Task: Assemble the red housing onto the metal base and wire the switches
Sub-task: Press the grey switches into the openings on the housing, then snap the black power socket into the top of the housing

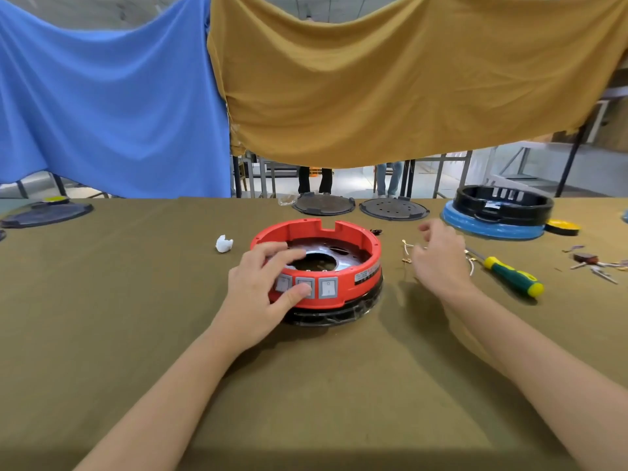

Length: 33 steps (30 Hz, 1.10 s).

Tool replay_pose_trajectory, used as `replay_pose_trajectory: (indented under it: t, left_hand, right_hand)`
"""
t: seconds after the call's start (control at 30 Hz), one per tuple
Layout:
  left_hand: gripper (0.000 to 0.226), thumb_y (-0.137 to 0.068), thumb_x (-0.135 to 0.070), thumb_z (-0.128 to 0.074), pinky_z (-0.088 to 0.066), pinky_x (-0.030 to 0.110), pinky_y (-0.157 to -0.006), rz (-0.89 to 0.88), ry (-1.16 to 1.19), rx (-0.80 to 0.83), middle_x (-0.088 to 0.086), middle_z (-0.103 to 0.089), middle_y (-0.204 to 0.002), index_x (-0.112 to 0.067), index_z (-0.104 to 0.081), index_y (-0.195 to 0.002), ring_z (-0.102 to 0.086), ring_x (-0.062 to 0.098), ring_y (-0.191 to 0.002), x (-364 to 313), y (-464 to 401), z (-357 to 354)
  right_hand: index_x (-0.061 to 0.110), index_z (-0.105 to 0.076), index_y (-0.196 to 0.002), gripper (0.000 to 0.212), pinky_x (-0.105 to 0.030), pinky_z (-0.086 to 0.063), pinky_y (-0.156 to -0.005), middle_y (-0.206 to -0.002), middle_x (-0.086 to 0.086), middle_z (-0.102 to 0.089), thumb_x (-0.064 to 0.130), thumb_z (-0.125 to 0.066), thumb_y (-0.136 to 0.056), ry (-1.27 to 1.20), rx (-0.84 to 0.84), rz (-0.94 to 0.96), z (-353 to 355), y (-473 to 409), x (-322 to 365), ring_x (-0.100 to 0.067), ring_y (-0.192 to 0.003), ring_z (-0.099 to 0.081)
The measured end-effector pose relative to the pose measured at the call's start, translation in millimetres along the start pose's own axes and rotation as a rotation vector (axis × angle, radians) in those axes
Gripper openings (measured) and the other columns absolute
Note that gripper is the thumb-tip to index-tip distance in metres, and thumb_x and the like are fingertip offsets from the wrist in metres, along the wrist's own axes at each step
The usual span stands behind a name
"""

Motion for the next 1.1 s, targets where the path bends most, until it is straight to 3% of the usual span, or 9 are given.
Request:
replay_pose_trajectory:
  t: [0.07, 0.17, 0.33, 0.5, 0.67, 0.8, 0.9, 1.0, 1.1]
  left_hand:
    - [0.048, -0.088, -0.063, -0.041, -0.026, 0.038, -0.104, -0.011, -0.048, 0.033, -0.017, -0.049, -0.126, -0.037, -0.063, -0.121, -0.038, 0.001, -0.128, -1.6, 0.8, -4.2]
    - [0.045, -0.090, -0.064, -0.038, -0.024, 0.034, -0.101, -0.022, -0.061, 0.034, -0.020, -0.049, -0.115, -0.039, -0.064, -0.116, -0.039, -0.001, -0.121, 0.7, 0.5, -5.6]
    - [0.043, -0.092, -0.064, -0.038, -0.022, 0.030, -0.095, -0.053, -0.114, 0.011, -0.023, -0.048, -0.111, -0.040, -0.064, -0.116, -0.040, -0.002, -0.114, -1.6, -3.2, -9.3]
    - [0.042, -0.092, -0.063, -0.039, -0.026, 0.032, -0.095, -0.051, -0.099, 0.030, -0.022, -0.049, -0.111, -0.039, -0.064, -0.116, -0.042, 0.001, -0.114, -4.9, -2.0, -8.5]
    - [0.035, -0.088, -0.060, -0.052, -0.033, 0.033, -0.091, -0.082, -0.023, -0.027, -0.019, -0.058, -0.099, -0.032, -0.070, -0.098, -0.051, 0.006, -0.105, -11.9, -0.2, -2.6]
    - [0.031, -0.091, -0.049, -0.055, -0.040, 0.037, -0.081, -0.154, 0.035, -0.133, -0.017, -0.066, -0.081, -0.026, -0.073, -0.079, -0.059, 0.008, -0.083, -18.0, 0.9, 6.2]
    - [0.030, -0.093, -0.038, -0.057, -0.041, 0.027, -0.077, -0.144, 0.103, -0.297, -0.017, -0.068, -0.072, -0.021, -0.071, -0.073, -0.061, 0.003, -0.072, -20.3, 2.7, 14.6]
    - [0.020, -0.092, -0.034, -0.057, -0.042, 0.014, -0.079, -0.014, 0.236, -0.372, -0.015, -0.068, -0.087, -0.021, -0.072, -0.089, -0.063, 0.007, -0.086, -12.7, -1.3, 18.9]
    - [0.027, -0.093, -0.031, -0.061, -0.041, 0.023, -0.100, 0.253, 0.319, -0.262, -0.025, -0.052, -0.119, -0.032, -0.064, -0.120, -0.052, 0.002, -0.119, 4.8, -6.9, 11.0]
  right_hand:
    - [0.013, -0.044, -0.137, 0.048, -0.045, -0.037, -0.102, -0.135, -0.017, -0.046, 0.009, -0.055, -0.091, 0.182, 0.045, -0.095, -0.5, -13.7, -23.5, -0.034, -0.127, -0.037]
    - [0.013, -0.051, -0.133, 0.039, -0.046, -0.040, -0.100, -0.134, -0.019, -0.051, 0.017, -0.053, -0.094, 0.416, 0.192, -0.202, -7.7, -20.7, -46.3, -0.037, -0.126, -0.041]
    - [0.009, -0.060, -0.122, 0.027, -0.045, -0.048, -0.094, -0.114, -0.014, -0.066, 0.021, -0.057, -0.098, 0.431, 0.118, -0.075, -12.1, -24.5, -44.2, -0.033, -0.112, -0.054]
    - [0.011, -0.062, -0.114, 0.027, -0.036, -0.047, -0.076, -0.103, -0.006, -0.068, 0.025, -0.040, -0.106, -0.092, 0.027, 0.043, -3.2, -16.2, -26.8, -0.022, -0.091, -0.058]
    - [0.017, -0.064, -0.105, 0.031, -0.029, -0.049, -0.071, -0.091, -0.005, -0.072, 0.030, -0.036, -0.107, -0.700, 0.074, -0.193, 3.3, -1.8, -8.9, -0.013, -0.078, -0.059]
    - [0.012, -0.063, -0.114, 0.027, -0.031, -0.053, -0.077, -0.083, -0.005, -0.075, 0.025, -0.041, -0.106, -1.107, 0.252, -0.319, 6.9, 0.4, -4.1, -0.014, -0.076, -0.061]
    - [0.011, -0.065, -0.117, 0.027, -0.027, -0.054, -0.071, -0.088, -0.009, -0.075, 0.022, -0.043, -0.105, -1.269, 0.348, -0.341, 7.9, -0.8, -0.6, -0.011, -0.070, -0.061]
    - [0.003, -0.060, -0.123, 0.029, -0.021, -0.054, -0.061, -0.095, -0.012, -0.071, 0.019, -0.053, -0.100, -1.398, 0.471, -0.408, 7.8, 0.0, 3.9, -0.009, -0.067, -0.059]
    - [0.000, -0.060, -0.120, 0.036, -0.021, -0.057, -0.066, -0.099, -0.014, -0.070, 0.022, -0.063, -0.092, -1.461, 0.535, -0.443, 7.3, -1.4, 8.3, -0.011, -0.073, -0.063]
Point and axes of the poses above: each hand's wrist, its own y-axis away from the middle knuckle, its own z-axis out of the back of the hand, x = y × z, the point moved 2 cm from there along -y, towards the middle knuckle
